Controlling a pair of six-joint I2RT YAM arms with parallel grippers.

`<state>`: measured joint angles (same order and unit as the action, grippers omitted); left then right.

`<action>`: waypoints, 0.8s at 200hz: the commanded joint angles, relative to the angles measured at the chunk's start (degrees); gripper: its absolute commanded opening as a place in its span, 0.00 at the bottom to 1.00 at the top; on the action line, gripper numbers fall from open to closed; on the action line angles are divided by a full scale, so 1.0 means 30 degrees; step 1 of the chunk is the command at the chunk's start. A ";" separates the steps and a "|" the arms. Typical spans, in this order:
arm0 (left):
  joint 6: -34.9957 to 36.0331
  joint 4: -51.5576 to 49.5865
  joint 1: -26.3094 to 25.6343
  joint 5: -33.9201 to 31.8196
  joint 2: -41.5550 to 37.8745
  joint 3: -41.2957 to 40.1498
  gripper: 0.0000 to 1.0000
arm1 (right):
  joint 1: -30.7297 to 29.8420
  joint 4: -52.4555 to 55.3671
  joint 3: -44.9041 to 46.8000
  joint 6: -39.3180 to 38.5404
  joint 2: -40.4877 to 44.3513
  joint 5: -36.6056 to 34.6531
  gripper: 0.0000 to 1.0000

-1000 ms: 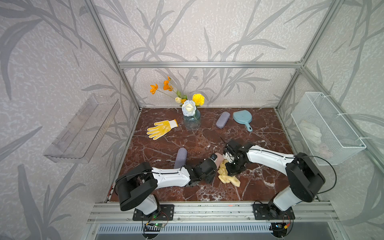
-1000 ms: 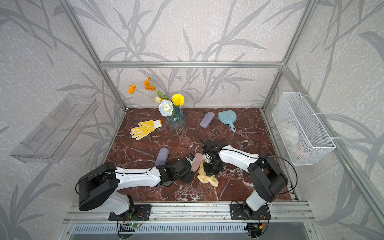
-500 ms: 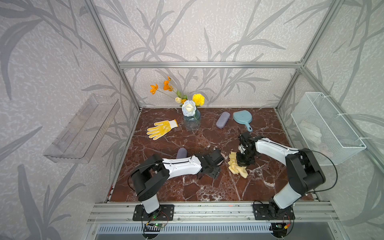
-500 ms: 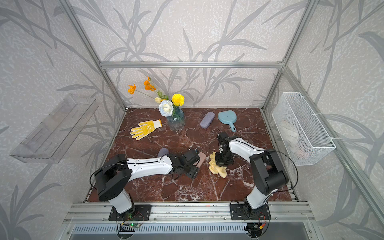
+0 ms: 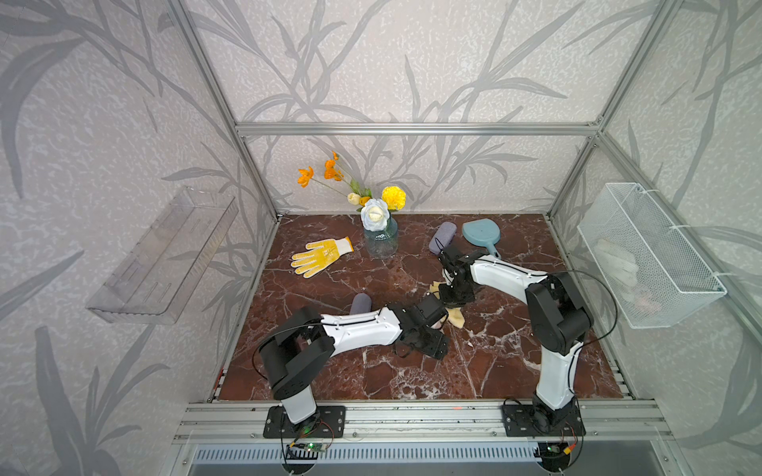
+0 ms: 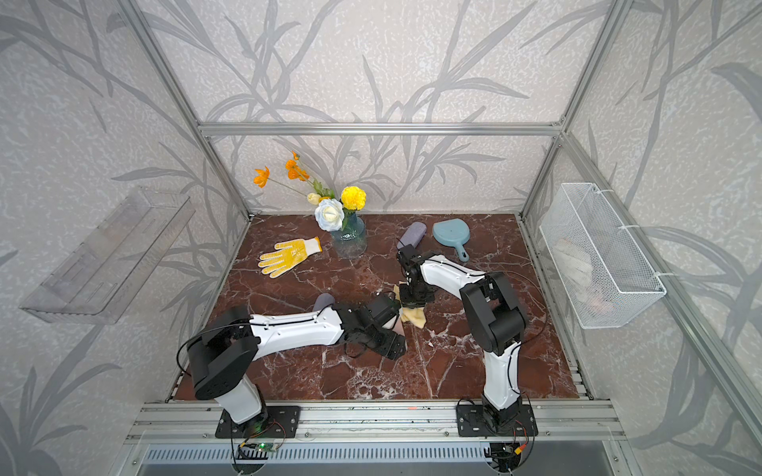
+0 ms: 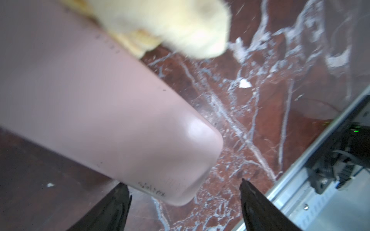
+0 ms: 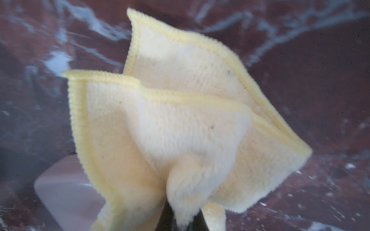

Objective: Wipe the eyeglass case
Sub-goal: Adjust the eyeglass case at the center of the board.

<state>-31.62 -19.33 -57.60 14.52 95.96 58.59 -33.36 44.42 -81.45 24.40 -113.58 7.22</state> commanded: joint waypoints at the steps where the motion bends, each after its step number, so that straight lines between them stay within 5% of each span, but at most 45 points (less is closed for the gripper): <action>1: 0.0028 0.1837 -0.0047 0.0864 -0.1565 -0.1084 0.86 | -0.1133 0.1009 -0.1677 -0.0639 -0.0600 0.1178 0.00; 37: 0.1799 0.0359 0.0100 -0.2061 -0.4532 -0.2310 0.88 | -0.1341 0.1435 -0.2177 -0.0878 -0.0232 0.0834 0.00; 97: 0.3691 -0.2644 0.0498 -1.1929 -0.7134 -0.1925 1.00 | 0.1034 0.1419 0.1512 -0.0830 0.5129 -0.0077 0.00; 135: 0.7511 0.1158 0.1598 -0.7541 -0.7492 -0.4013 1.00 | 0.1532 0.1160 0.5446 0.0125 0.7765 0.0031 0.00; 160: 0.5744 0.0375 0.4431 -0.4161 -0.5365 -0.3143 0.92 | 0.1512 -0.0009 0.7892 0.1781 0.8717 0.0815 0.00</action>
<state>-14.20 -18.74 -50.65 -7.86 75.05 47.72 -28.47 46.11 -63.11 24.91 -89.14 8.05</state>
